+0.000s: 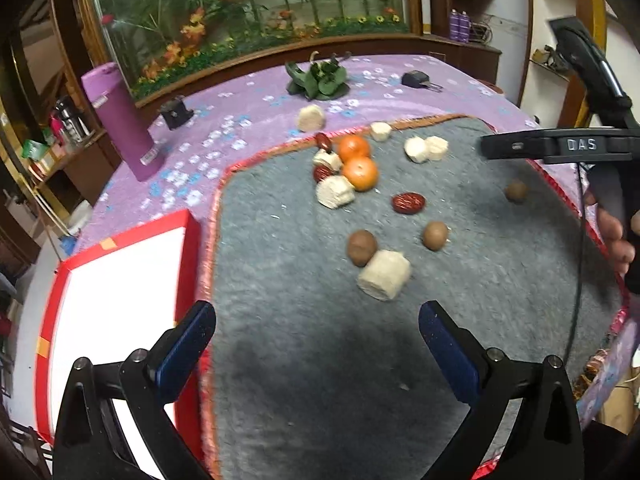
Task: Organize fruits
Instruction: 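Grasp a beige cake cube with the left tool while the right tool grasps a brown longan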
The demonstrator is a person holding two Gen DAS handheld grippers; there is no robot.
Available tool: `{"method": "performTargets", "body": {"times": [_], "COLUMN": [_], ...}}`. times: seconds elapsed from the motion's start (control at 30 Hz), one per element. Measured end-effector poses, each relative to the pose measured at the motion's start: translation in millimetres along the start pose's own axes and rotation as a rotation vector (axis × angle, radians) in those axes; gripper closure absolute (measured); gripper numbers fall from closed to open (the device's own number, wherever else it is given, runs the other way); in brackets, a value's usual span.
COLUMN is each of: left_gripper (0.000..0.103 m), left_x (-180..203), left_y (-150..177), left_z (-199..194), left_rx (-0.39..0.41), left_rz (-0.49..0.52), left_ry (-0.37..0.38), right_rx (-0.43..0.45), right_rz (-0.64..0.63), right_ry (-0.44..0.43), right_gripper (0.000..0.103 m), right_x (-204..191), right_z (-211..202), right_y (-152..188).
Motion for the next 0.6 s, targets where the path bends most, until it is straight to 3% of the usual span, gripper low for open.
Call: {"method": "performTargets", "body": {"times": [0.1, 0.17, 0.23, 0.3, 0.43, 0.5, 0.6], "left_gripper": [0.017, 0.032, 0.039, 0.045, 0.045, 0.056, 0.062], "left_x": [4.2, 5.5, 8.9, 15.8, 27.5, 30.9, 33.5], "left_y": [0.5, -0.5, -1.4, -1.1, -1.9, -2.4, -2.3], "left_z": [9.4, 18.1, 29.6, 35.8, 38.0, 44.1, 43.8], "left_rx": [-0.017, -0.04, -0.071, -0.086, -0.078, -0.092, -0.087], "left_rz": [0.009, -0.017, -0.04, -0.032, 0.0, 0.007, 0.018], "left_ry": [0.015, 0.067, 0.119, 0.126, 0.164, 0.19, 0.211], "right_rx": [-0.018, -0.026, -0.049, -0.056, -0.004, 0.006, 0.01], "right_rz": [-0.046, -0.088, -0.083, -0.082, -0.085, -0.078, -0.033], "right_ry": [-0.055, -0.058, -0.091, -0.067, -0.001, 0.038, 0.058], "right_gripper": [0.009, 0.019, 0.029, 0.034, 0.034, 0.034, 0.034], "right_x": [-28.5, -43.6, -50.5, -46.0, -22.8, -6.4, 14.2], "right_z": [6.8, 12.0, 18.0, 15.3, -12.2, -23.0, -29.0], "right_y": [12.7, 24.3, 33.5, 38.9, 49.8, 52.8, 54.5]}}
Point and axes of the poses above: each gripper's, at about its wrist camera, not at the fingertips, and z roughly the way its jaws point, x to its right, y to its underside, the point moved 4 cm from there along z, roughly the way its jaws point, and after that the axes turned 1 degree about x, right-handed, at the moved point
